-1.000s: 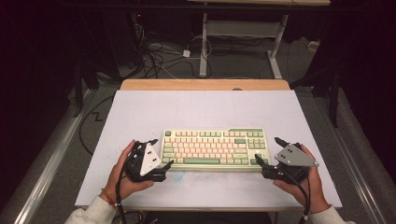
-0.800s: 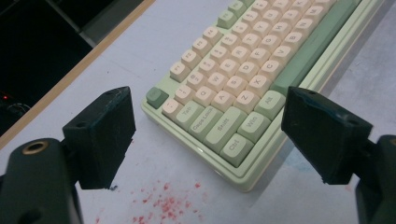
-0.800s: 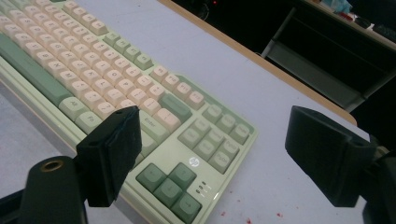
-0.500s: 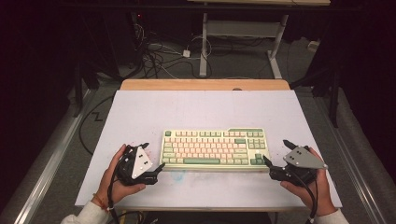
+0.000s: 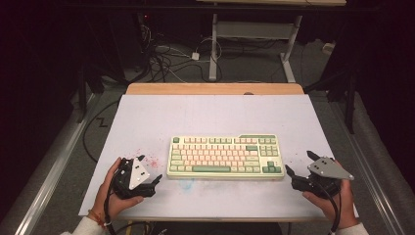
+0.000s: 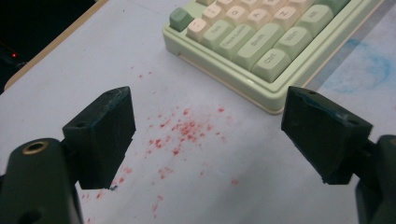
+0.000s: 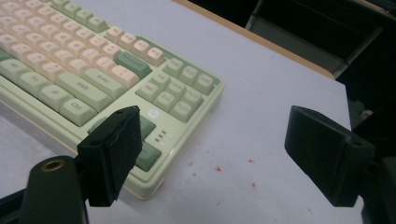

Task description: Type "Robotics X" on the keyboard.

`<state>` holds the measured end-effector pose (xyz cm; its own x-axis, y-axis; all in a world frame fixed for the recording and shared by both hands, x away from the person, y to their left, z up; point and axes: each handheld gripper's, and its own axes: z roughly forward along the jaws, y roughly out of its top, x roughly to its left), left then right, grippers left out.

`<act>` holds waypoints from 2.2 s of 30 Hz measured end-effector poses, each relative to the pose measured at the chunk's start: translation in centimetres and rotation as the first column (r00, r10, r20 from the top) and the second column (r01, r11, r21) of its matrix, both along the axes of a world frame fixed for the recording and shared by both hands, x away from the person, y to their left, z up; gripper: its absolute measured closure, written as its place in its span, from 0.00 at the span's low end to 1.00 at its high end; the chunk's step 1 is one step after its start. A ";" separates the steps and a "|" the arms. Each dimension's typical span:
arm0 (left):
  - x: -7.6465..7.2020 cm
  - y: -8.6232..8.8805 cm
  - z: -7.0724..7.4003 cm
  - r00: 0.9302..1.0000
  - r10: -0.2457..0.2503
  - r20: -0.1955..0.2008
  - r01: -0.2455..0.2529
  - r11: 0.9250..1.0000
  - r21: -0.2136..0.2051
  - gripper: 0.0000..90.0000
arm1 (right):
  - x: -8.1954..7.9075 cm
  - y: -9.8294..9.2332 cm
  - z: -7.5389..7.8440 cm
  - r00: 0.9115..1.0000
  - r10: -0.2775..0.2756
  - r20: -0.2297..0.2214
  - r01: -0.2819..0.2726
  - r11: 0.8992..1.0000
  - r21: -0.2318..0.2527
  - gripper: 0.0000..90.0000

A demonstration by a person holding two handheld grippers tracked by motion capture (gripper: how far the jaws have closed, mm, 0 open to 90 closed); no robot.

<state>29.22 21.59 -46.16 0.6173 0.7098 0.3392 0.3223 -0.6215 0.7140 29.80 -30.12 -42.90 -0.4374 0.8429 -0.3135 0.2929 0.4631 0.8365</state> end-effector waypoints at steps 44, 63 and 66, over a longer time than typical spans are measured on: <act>-0.2 0.1 -1.8 0.998 -0.021 -0.055 0.020 1.000 -0.010 0.18 | -1.6 -0.9 -1.8 1.000 -0.011 0.007 0.011 1.000 -0.002 0.21; 0.0 0.0 -1.9 0.997 -0.024 -0.067 0.023 1.000 -0.007 0.18 | -1.5 -0.8 -1.9 1.000 -0.008 0.004 0.008 1.000 -0.013 0.21; 0.1 -0.1 -1.9 0.997 -0.024 -0.069 0.024 1.000 -0.008 0.18 | -1.4 -0.9 -2.0 1.000 -0.006 0.003 0.006 1.000 -0.016 0.21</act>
<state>29.32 21.51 -48.05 0.6559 0.6970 0.2898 0.3564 -0.6244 0.6950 28.41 -30.98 -44.90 -0.4313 0.8404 -0.3283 0.2934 0.4747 0.8298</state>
